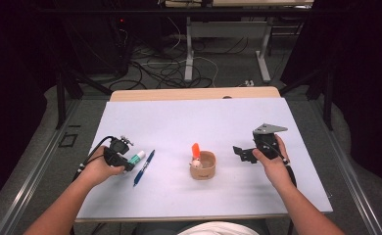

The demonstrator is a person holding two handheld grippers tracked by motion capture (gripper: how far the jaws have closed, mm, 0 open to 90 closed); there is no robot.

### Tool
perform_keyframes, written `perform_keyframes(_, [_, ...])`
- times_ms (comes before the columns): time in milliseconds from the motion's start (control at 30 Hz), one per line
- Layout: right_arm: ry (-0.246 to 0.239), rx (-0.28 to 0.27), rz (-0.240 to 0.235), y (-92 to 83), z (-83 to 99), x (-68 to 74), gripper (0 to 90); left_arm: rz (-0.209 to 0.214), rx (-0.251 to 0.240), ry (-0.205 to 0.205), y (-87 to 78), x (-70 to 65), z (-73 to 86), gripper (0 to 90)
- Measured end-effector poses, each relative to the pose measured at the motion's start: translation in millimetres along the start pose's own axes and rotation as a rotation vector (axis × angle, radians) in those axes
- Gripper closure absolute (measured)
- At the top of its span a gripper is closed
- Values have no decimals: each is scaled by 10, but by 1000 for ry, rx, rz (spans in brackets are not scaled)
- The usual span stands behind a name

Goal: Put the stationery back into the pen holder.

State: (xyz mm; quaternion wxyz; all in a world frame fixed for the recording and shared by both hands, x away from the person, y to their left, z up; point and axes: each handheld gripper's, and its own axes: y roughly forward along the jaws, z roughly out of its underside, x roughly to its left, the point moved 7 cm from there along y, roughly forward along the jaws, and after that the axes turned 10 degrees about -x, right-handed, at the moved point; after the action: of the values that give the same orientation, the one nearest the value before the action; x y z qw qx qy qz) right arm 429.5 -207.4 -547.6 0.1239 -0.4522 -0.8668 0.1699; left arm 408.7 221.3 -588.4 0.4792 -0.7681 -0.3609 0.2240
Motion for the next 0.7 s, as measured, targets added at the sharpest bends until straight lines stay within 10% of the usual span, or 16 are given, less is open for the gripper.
perform_keyframes(700, [-2, 9, -8, 15, 20, 14, 21, -4, 27, 50, 52, 4, 36, 656])
